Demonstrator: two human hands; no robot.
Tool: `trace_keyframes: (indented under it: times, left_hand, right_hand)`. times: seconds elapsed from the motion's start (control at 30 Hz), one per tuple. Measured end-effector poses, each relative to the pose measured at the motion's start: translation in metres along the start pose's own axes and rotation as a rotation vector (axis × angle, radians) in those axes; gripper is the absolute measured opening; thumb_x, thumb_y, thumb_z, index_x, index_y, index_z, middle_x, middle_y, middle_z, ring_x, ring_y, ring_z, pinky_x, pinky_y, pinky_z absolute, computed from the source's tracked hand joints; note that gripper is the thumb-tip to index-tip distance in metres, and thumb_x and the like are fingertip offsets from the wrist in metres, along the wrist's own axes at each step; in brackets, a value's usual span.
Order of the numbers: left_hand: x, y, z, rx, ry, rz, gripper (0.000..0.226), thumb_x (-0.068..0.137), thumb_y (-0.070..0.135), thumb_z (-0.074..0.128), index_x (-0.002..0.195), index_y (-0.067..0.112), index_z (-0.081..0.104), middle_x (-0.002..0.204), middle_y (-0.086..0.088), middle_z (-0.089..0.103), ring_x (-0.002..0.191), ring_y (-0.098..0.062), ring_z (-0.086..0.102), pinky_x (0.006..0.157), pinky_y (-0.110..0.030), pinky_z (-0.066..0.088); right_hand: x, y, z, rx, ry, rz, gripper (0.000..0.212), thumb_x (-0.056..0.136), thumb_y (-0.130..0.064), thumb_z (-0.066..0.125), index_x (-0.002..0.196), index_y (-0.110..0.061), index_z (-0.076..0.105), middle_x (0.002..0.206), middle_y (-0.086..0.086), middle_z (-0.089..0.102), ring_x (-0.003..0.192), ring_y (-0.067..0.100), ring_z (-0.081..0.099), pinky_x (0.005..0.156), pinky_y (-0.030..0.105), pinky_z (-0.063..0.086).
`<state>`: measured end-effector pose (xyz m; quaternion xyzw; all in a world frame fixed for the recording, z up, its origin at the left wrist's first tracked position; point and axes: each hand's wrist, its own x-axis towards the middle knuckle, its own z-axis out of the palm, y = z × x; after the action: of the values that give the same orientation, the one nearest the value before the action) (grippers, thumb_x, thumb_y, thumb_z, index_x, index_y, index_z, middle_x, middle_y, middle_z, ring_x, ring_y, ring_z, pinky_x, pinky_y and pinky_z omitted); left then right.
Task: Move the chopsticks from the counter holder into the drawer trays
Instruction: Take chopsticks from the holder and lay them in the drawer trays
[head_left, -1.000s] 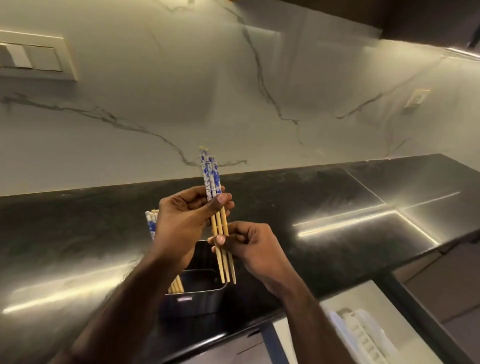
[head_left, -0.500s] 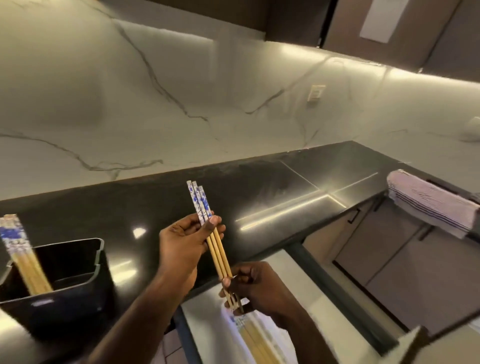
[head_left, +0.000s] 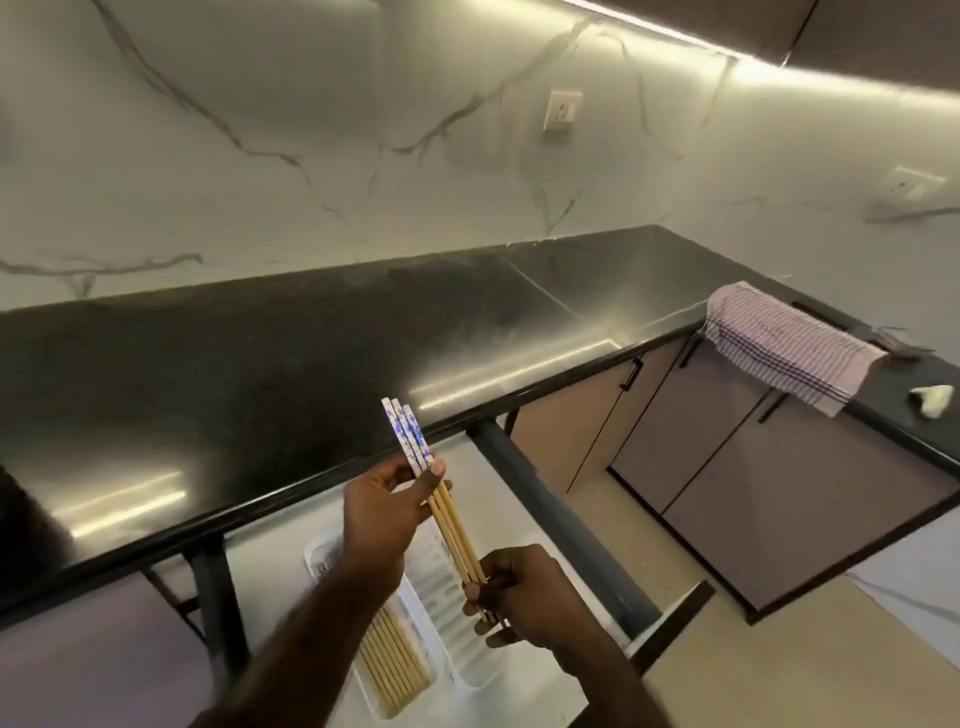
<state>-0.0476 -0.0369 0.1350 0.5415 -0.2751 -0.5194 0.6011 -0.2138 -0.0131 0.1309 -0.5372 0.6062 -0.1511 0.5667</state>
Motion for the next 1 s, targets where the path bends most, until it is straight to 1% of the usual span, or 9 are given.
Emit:
trace_keyframes:
  times: [0.13,0.27,0.43,0.5,0.53,0.6,0.73,0.83,1.0]
  left_hand:
    - [0.017,-0.053,0.004,0.116,0.005,-0.07,0.012,0.082,0.014,0.071,0.094,0.013,0.069,0.086,-0.008,0.075,0.08,-0.02,0.074,0.069,-0.032,0.06]
    - [0.038,-0.104,0.001,0.175,0.062,-0.165,0.01,0.083,0.007,0.07,0.093,0.005,0.07,0.086,-0.015,0.074,0.082,-0.028,0.073,0.071,-0.038,0.061]
    - [0.057,-0.15,-0.006,0.418,0.125,-0.179,0.021,0.079,0.01,0.076,0.099,0.007,0.069,0.078,-0.005,0.074,0.079,-0.024,0.072,0.073,-0.038,0.059]
    - [0.06,-0.162,-0.009,0.632,0.107,-0.143,0.048,0.08,0.017,0.076,0.124,0.014,0.057,0.084,-0.004,0.073,0.083,-0.023,0.07,0.077,-0.036,0.056]
    - [0.062,-0.169,-0.011,0.717,0.09,-0.13,0.069,0.081,0.019,0.075,0.141,0.014,0.039,0.094,-0.007,0.073,0.089,-0.024,0.069,0.081,-0.037,0.055]
    - [0.065,-0.182,-0.014,0.878,0.061,-0.096,0.094,0.083,0.023,0.072,0.151,0.015,0.008,0.11,-0.011,0.07,0.101,-0.027,0.065,0.092,-0.043,0.05]
    - [0.068,-0.197,-0.015,1.406,0.012,0.027,0.077,0.088,0.045,0.059,0.149,0.019,0.019,0.129,-0.004,0.056,0.122,-0.025,0.043,0.103,-0.042,0.031]
    - [0.07,-0.202,-0.015,1.612,-0.016,0.081,0.071,0.088,0.05,0.056,0.146,0.019,0.027,0.137,-0.005,0.046,0.124,-0.026,0.038,0.102,-0.041,0.03]
    - [0.071,-0.211,-0.022,1.78,-0.164,0.077,0.054,0.093,0.047,0.047,0.138,0.019,0.04,0.152,-0.006,0.034,0.145,-0.029,0.014,0.115,-0.052,0.009]
  right_hand:
    - [0.026,0.035,-0.002,-0.042,0.022,0.103,0.015,0.089,0.003,0.058,0.089,0.003,0.073,0.072,0.01,0.069,0.06,0.018,0.062,0.06,0.028,0.056]
    - [0.06,0.063,0.005,-0.091,0.041,0.188,0.024,0.083,0.006,0.057,0.07,-0.007,0.072,0.064,0.008,0.067,0.056,0.019,0.061,0.055,0.026,0.056]
    - [0.101,0.095,0.02,-0.129,0.049,0.276,0.03,0.075,0.009,0.047,0.058,-0.007,0.065,0.048,0.002,0.061,0.043,0.018,0.053,0.048,0.026,0.049]
    - [0.111,0.107,0.027,-0.132,0.053,0.309,0.029,0.075,0.008,0.046,0.056,-0.007,0.063,0.048,0.003,0.06,0.04,0.017,0.052,0.047,0.025,0.046]
    - [0.115,0.113,0.03,-0.13,0.052,0.325,0.03,0.075,0.008,0.047,0.055,-0.007,0.061,0.05,0.004,0.06,0.04,0.018,0.052,0.047,0.025,0.045]
    - [0.122,0.123,0.035,-0.131,0.057,0.362,0.03,0.075,0.007,0.048,0.053,-0.008,0.06,0.05,0.004,0.061,0.039,0.018,0.054,0.048,0.024,0.046]
    - [0.135,0.13,0.041,-0.233,0.072,0.39,0.005,0.079,-0.011,0.064,0.079,-0.009,0.069,0.068,0.001,0.072,0.055,0.012,0.069,0.058,0.025,0.058]
    - [0.145,0.131,0.045,-0.384,0.041,0.395,0.033,0.079,-0.026,0.073,0.105,-0.011,0.063,0.102,0.006,0.074,0.092,0.022,0.073,0.087,0.032,0.058]
    - [0.154,0.136,0.053,-0.573,-0.036,0.431,0.031,0.083,-0.03,0.069,0.107,-0.012,0.062,0.112,0.003,0.07,0.102,0.021,0.069,0.081,0.022,0.051]
